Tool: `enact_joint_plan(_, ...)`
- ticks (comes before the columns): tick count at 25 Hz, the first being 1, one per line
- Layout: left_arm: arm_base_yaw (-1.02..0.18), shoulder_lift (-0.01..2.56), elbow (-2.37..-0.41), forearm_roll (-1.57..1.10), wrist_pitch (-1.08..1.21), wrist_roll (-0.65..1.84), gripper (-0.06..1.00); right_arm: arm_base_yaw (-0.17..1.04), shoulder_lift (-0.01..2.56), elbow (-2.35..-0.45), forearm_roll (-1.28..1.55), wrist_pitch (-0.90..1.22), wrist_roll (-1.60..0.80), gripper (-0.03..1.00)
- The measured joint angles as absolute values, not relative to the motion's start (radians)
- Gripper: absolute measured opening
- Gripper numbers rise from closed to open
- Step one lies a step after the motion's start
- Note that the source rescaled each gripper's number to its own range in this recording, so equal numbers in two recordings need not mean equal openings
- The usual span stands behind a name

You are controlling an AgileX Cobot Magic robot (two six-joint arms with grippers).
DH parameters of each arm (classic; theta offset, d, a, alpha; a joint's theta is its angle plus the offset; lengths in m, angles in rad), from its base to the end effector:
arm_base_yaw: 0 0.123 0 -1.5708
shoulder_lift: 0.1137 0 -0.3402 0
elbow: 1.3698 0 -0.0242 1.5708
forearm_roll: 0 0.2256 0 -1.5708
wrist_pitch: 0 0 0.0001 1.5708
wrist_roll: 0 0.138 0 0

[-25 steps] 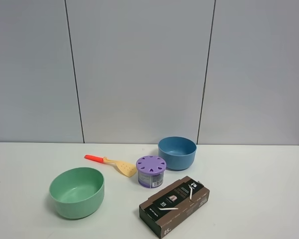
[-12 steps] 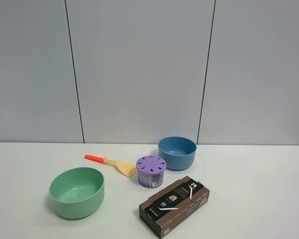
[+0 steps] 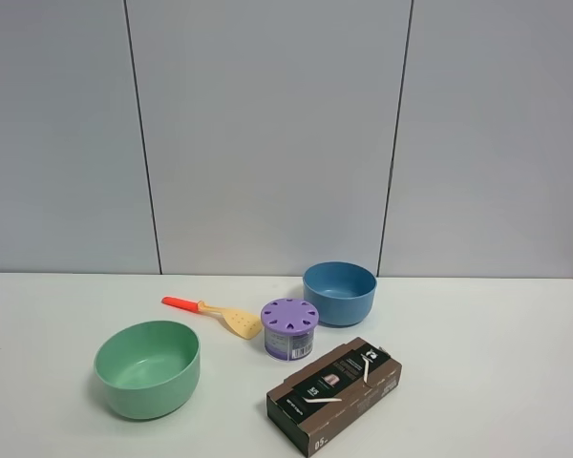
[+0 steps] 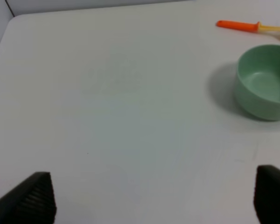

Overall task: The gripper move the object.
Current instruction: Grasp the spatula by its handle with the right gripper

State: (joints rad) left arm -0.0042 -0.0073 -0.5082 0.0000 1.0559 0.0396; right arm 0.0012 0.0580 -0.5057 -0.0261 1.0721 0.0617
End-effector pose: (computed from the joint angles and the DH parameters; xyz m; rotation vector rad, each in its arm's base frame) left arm -0.0421 0.0002 0.2465 0.0443 2.0235 0.0224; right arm -0.0350 -0.0032 0.2463 0.0643 2.1066 0.0060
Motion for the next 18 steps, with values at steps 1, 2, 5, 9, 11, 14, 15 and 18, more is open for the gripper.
enact_joint_plan(1,-0.004,-0.007,-0.508,0.0,1.056,0.04,1.0,0.001,0.058,-0.506,-0.026,1.072,0.062,1.0)
enact_joint_plan(2,-0.004,-0.007,-0.508,0.0,1.056,0.04,1.0,0.001,0.058,-0.506,-0.026,1.072,0.062,1.0)
enact_joint_plan(5,-0.004,-0.007,-0.508,0.0,1.056,0.04,1.0,0.001,0.058,-0.506,-0.026,1.072,0.062,1.0)
enact_joint_plan(9,-0.004,-0.007,-0.508,0.0,1.056,0.04,1.0,0.001,0.058,-0.506,-0.026,1.072,0.062,1.0)
enact_joint_plan(11,-0.004,-0.007,-0.508,0.0,1.056,0.04,1.0,0.001,0.058,-0.506,-0.025,1.072,0.062,1.0)
enact_joint_plan(14,-0.004,-0.007,-0.508,0.0,1.056,0.04,1.0,0.001,0.058,-0.506,-0.024,1.072,0.062,1.0)
enact_joint_plan(15,-0.004,-0.007,-0.508,0.0,1.056,0.04,1.0,0.001,0.058,-0.506,-0.02,1.072,0.056,1.0)
enact_joint_plan(18,-0.004,-0.007,-0.508,0.0,1.056,0.04,1.0,0.001,0.058,-0.506,0.029,1.071,0.007,1.0)
